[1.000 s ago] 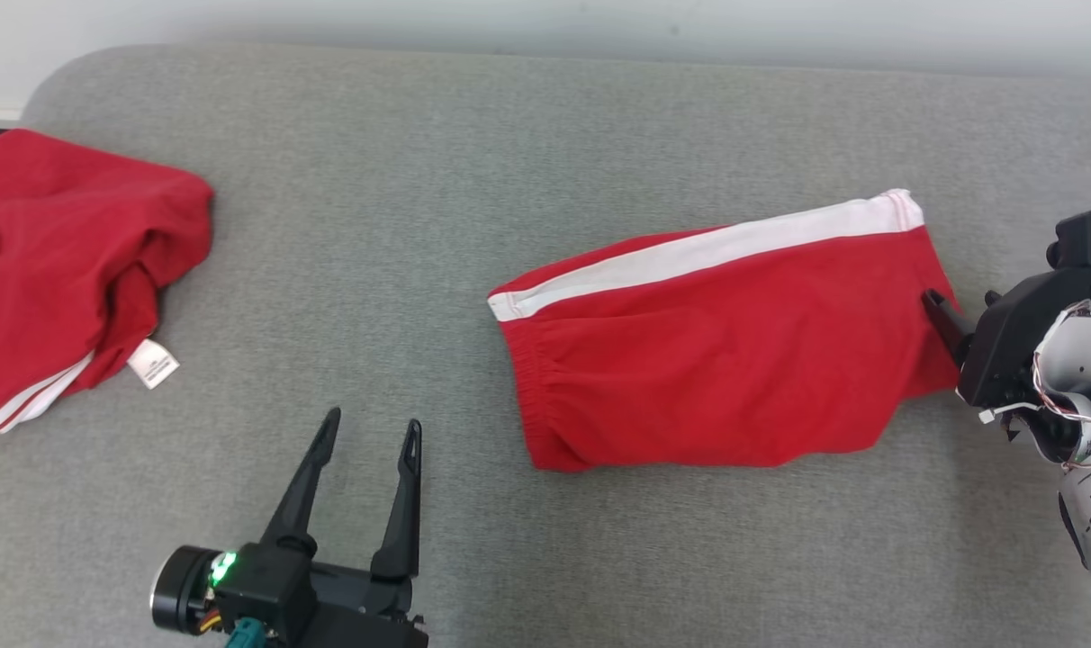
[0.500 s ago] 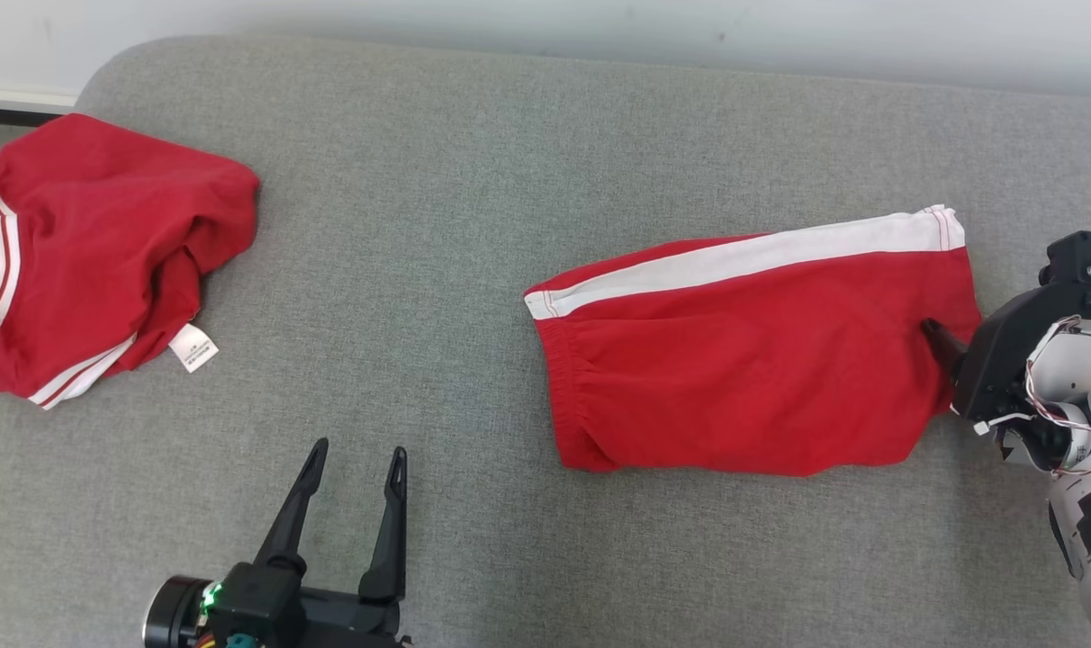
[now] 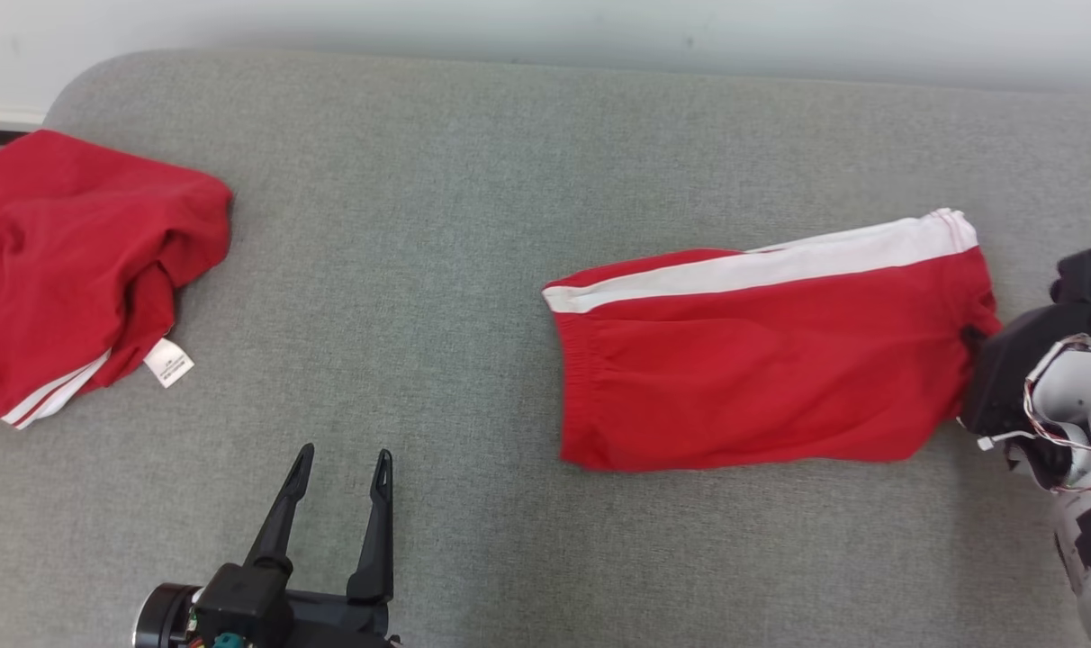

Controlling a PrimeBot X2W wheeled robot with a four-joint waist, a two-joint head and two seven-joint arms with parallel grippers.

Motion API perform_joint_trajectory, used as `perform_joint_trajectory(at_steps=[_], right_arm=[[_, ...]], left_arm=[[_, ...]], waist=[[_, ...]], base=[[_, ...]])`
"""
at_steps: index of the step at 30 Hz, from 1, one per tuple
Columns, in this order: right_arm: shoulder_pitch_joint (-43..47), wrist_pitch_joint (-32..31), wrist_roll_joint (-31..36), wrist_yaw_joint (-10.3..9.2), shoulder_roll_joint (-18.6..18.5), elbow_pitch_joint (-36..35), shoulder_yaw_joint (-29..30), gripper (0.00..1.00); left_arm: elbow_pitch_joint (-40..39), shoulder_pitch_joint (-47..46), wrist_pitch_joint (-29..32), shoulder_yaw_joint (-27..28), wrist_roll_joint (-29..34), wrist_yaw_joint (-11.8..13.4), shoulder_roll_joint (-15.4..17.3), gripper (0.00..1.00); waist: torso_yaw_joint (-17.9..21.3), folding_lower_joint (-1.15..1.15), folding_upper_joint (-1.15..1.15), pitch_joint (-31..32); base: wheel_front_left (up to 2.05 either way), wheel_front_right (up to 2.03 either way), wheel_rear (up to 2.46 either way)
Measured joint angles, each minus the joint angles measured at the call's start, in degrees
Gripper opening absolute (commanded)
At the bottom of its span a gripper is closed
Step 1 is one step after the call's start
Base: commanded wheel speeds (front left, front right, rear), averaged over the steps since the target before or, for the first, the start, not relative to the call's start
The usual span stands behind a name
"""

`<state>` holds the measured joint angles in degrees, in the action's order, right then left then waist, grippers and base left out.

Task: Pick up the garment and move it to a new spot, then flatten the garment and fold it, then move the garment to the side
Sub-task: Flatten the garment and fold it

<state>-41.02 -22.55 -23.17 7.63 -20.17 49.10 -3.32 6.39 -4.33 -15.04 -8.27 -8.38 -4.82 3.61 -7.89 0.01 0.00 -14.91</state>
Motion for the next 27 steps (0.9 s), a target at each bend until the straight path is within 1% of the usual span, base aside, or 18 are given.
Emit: perform_joint_trajectory(at_steps=[6,13,16,17,20,24,27], right_arm=[[1.5,3.6,3.3,-0.05,-0.9,-0.7,3.3,0.00],[5.0,5.0,6.9,-0.07,-3.0,-3.6,6.5,0.00],[7.0,5.0,7.5,-0.05,-3.3,-5.7,7.7,0.00],[8.4,4.9,8.6,-0.07,-4.0,-7.4,8.7,0.00],[10.2,4.3,10.2,-0.05,-4.5,-10.4,10.7,0.00],[12.3,2.8,12.0,-0.07,-4.1,-14.8,12.3,0.00],[13.4,1.3,13.1,-0.07,-3.1,-18.7,11.7,0.00]], left_arm=[[0.6,0.3,0.0,0.7,0.0,-0.2,-0.2,1.00],[1.0,0.7,0.0,1.7,-0.2,-0.3,-0.4,1.00],[1.0,0.9,0.0,1.8,-0.3,-0.3,-0.5,1.00],[1.0,1.2,0.0,1.9,-0.3,-0.3,-0.5,1.00],[1.2,1.8,0.0,1.9,-0.4,-0.3,-0.6,1.00],[1.5,2.0,0.0,1.9,-0.6,-0.5,-0.6,1.00],[1.7,2.1,0.0,2.0,-0.7,-0.5,-0.6,1.00]], waist=[[1.0,0.00,0.00,1.2],[2.4,-0.01,0.00,2.7],[2.7,-0.01,0.00,3.3],[3.0,0.00,0.00,3.6],[3.4,-0.01,0.00,4.0],[3.8,0.00,0.00,4.6],[4.0,-0.01,0.00,5.1]], base=[[0.00,0.00,0.00],[0.00,0.00,0.00],[0.00,0.00,0.00],[0.00,0.00,0.00],[0.00,0.00,0.00],[0.00,0.00,0.00],[0.00,0.00,0.00]])
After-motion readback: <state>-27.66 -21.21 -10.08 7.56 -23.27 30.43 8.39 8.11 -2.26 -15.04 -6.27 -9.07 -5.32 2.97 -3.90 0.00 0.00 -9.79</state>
